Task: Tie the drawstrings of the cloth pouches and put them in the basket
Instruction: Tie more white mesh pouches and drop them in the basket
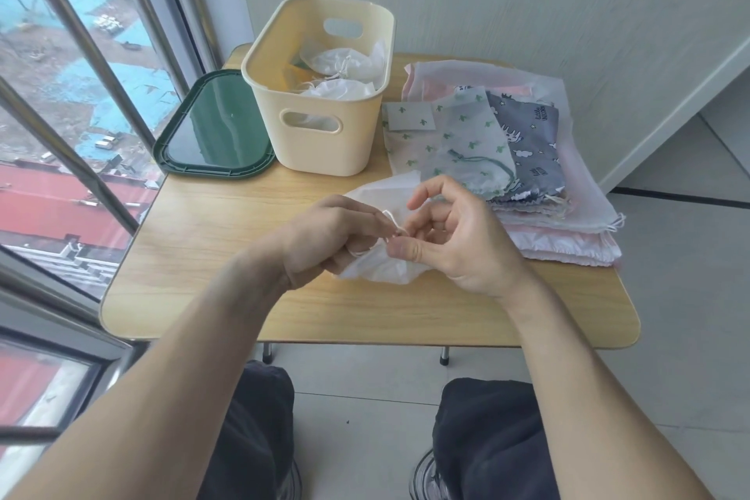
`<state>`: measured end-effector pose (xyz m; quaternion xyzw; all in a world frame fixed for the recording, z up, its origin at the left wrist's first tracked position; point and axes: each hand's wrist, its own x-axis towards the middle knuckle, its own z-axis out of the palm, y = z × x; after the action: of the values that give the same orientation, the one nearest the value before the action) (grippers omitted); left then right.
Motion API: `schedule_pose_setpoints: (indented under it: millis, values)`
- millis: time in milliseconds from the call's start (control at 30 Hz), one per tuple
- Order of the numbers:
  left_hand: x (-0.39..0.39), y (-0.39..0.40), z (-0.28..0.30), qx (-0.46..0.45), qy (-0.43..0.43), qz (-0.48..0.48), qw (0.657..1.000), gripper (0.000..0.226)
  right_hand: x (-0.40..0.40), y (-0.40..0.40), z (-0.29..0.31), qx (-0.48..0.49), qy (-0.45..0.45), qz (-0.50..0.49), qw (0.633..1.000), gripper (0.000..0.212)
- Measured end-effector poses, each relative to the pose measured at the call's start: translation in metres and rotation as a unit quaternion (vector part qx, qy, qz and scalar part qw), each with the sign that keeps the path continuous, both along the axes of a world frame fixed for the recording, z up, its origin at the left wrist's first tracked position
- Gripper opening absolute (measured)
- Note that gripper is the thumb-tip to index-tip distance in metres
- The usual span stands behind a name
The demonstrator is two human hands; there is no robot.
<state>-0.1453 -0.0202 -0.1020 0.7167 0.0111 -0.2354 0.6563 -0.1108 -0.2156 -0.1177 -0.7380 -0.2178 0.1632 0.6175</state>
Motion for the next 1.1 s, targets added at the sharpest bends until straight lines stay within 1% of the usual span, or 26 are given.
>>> schedule_pose_setpoints:
  millis: [100,233,400,600,667,733,833,900,967,1033,1100]
  values:
    - [0.002,-0.002,-0.002,-0.028,0.022,0.038,0.999,0.033,-0.001,0.002,-0.003,-0.012,-0.088,-0.060,0.994,0.040]
    - [0.002,-0.004,-0.002,-0.059,0.053,0.066,0.995,0.037,-0.001,0.002,-0.006,-0.057,-0.203,-0.095,0.973,0.022]
    - [0.003,-0.005,-0.002,-0.062,0.054,0.080,0.993,0.040,-0.002,0.004,-0.008,-0.078,-0.230,-0.108,0.964,0.022]
    - [0.004,-0.004,-0.002,-0.051,0.046,0.095,0.993,0.029,-0.003,0.007,-0.011,-0.039,-0.270,-0.129,0.953,0.015]
    - [0.003,-0.003,-0.003,-0.041,0.038,0.099,0.994,0.025,-0.004,0.009,-0.012,-0.045,-0.260,-0.136,0.955,0.013]
    - [0.003,-0.003,-0.004,-0.029,0.026,0.100,0.994,0.021,-0.005,0.009,-0.012,-0.077,-0.230,-0.133,0.961,0.011]
    - [0.003,-0.002,-0.006,0.007,-0.002,0.109,0.994,0.018,-0.002,0.006,-0.012,-0.137,-0.194,-0.094,0.967,0.008]
    - [0.003,-0.002,-0.008,0.093,-0.046,0.105,0.989,0.017,-0.002,0.006,-0.010,-0.177,-0.163,-0.049,0.969,0.009]
    - [0.004,-0.004,-0.012,0.177,-0.079,0.113,0.974,0.015,-0.007,0.009,-0.009,-0.213,-0.117,0.005,0.970,0.019]
    - [0.007,-0.003,-0.016,0.223,-0.085,0.145,0.960,0.016,-0.013,0.013,-0.008,-0.200,-0.086,0.037,0.975,0.025]
    - [0.011,0.001,-0.016,0.253,-0.094,0.179,0.946,0.015,-0.018,0.013,-0.003,-0.119,-0.053,0.032,0.991,0.026]
